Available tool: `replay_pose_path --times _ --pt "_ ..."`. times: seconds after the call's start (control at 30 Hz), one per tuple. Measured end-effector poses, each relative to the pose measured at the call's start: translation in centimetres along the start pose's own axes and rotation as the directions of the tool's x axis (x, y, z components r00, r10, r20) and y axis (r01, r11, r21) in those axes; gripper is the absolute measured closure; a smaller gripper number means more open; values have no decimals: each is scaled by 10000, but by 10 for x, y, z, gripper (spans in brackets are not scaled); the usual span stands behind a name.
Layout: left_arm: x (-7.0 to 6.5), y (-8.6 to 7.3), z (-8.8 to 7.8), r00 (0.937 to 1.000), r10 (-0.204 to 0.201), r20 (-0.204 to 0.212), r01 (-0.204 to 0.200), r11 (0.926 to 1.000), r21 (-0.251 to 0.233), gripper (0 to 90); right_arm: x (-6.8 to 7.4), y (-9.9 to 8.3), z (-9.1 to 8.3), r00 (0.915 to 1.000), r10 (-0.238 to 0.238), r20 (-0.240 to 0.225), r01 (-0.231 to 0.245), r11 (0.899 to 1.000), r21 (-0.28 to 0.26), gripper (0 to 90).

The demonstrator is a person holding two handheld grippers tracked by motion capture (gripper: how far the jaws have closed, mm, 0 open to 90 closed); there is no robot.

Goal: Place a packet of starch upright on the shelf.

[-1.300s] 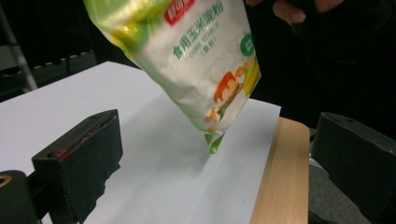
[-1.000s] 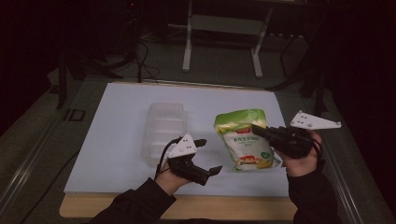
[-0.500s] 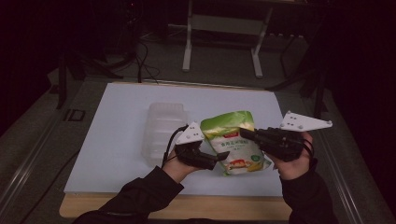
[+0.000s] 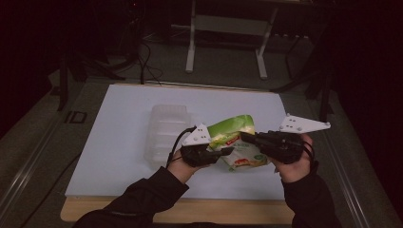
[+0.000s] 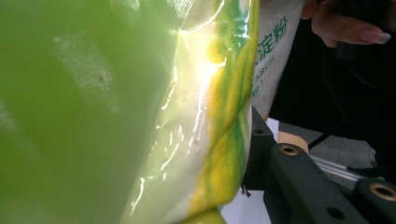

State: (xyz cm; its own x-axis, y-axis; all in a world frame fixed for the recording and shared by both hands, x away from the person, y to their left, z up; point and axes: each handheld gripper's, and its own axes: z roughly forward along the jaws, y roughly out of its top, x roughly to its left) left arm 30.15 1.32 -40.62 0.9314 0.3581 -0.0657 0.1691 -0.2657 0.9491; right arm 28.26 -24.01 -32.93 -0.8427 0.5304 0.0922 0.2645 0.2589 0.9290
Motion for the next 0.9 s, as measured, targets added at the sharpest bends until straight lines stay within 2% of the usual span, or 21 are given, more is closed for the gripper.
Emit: replay_pose_path --times 0.07,0.2,0.33,0.37,0.47,0.53,0.67,0.73,0.83,0.9 --pt "1 5 -3 9996 245 104 -247 9995 213 804 -2 -1 -1 10000 35 -87 -36 9999 -101 877" --pt "2 13 -7 9995 239 225 -248 9989 388 806 -4 -1 -2 9998 75 -189 -81 9994 -323 872" --pt "4 22 -14 9985 509 206 -521 9968 612 807 -2 0 -5 9998 -198 -39 196 9981 -585 826" --pt "5 23 -17 9983 553 175 -564 9961 674 807 -2 1 -6 9997 -240 43 243 9975 -668 801" --pt "9 28 -25 9980 627 45 -628 9944 855 808 -6 1 -11 9989 -285 369 318 9953 -918 625" --pt "12 30 -32 9976 692 -62 -683 9936 897 808 -11 -3 -14 9987 -89 499 145 9934 -1135 518" --pt "22 36 -49 9965 822 -175 -802 9921 962 808 -16 -11 -19 9960 70 889 48 9913 -1316 455" --pt "27 39 -59 9949 982 -212 -957 9908 957 808 -20 -15 -22 9949 202 988 -62 9901 -1402 391" --pt "37 42 -76 9933 1144 -167 -1126 9900 852 808 -26 -22 -25 9908 510 1251 -308 9870 -1579 283" --pt "45 43 -87 9920 1265 39 -1265 9900 631 808 -29 -27 -26 9856 704 1536 -452 9858 -1619 240"
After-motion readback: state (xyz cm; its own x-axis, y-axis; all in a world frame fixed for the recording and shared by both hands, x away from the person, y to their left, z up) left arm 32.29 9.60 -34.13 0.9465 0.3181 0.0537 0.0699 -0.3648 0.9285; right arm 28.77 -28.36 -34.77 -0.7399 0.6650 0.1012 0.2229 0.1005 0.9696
